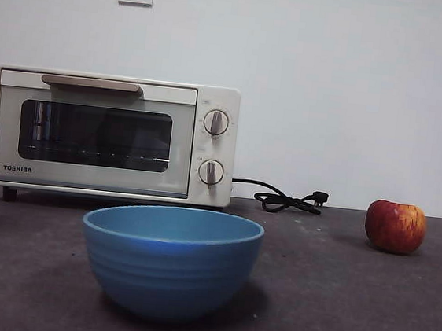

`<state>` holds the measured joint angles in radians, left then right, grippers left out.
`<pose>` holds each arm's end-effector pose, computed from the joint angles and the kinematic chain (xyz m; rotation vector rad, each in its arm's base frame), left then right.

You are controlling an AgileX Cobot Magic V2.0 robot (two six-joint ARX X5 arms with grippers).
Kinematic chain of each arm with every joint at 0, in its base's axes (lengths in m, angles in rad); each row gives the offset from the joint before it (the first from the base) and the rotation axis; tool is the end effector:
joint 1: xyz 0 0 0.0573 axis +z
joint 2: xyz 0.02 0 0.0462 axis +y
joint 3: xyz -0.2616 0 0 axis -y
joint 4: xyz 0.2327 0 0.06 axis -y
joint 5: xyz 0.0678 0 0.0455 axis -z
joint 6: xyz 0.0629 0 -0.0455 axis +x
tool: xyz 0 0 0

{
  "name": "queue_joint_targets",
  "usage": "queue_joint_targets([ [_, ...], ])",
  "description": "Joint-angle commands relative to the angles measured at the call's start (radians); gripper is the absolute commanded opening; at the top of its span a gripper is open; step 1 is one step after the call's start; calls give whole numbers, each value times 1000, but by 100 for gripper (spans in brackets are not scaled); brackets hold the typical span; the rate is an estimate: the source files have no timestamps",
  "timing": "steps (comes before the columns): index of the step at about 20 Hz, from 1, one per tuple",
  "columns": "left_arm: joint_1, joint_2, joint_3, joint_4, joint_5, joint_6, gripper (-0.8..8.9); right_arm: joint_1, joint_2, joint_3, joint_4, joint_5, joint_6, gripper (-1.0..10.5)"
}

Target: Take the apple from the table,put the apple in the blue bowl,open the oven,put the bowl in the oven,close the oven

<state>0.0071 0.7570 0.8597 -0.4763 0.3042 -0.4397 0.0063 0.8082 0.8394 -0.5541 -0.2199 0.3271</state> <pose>0.1743 -0.0176 0.3200 -0.4895 0.4299 -0.2079 0.1818 0.0149 0.2954 0.3741 0.5533 0.1340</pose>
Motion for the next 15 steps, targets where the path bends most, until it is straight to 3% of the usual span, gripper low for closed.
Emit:
queue_joint_targets([
  [1, -2, 76, 60, -40, 59, 33, -5, 1, 205, 108, -3, -56, -85, 78],
  [4, -2, 135, 103, -82, 118, 54, -5, 1, 370, 215, -21, -61, -102, 262],
  [9, -9, 168, 112, -137, 149, 80, -5, 13, 657, 408, -68, -36, -157, 338],
  [10, -9, 167, 112, -146, 148, 82, -5, 26, 705, 446, -80, -11, -171, 440],
  [11, -9, 163, 112, -161, 149, 85, -5, 46, 771, 501, -98, 22, -195, 613],
  [15, -9, 159, 112, -207, 153, 111, -5, 87, 945, 645, -154, 94, -229, 639],
])
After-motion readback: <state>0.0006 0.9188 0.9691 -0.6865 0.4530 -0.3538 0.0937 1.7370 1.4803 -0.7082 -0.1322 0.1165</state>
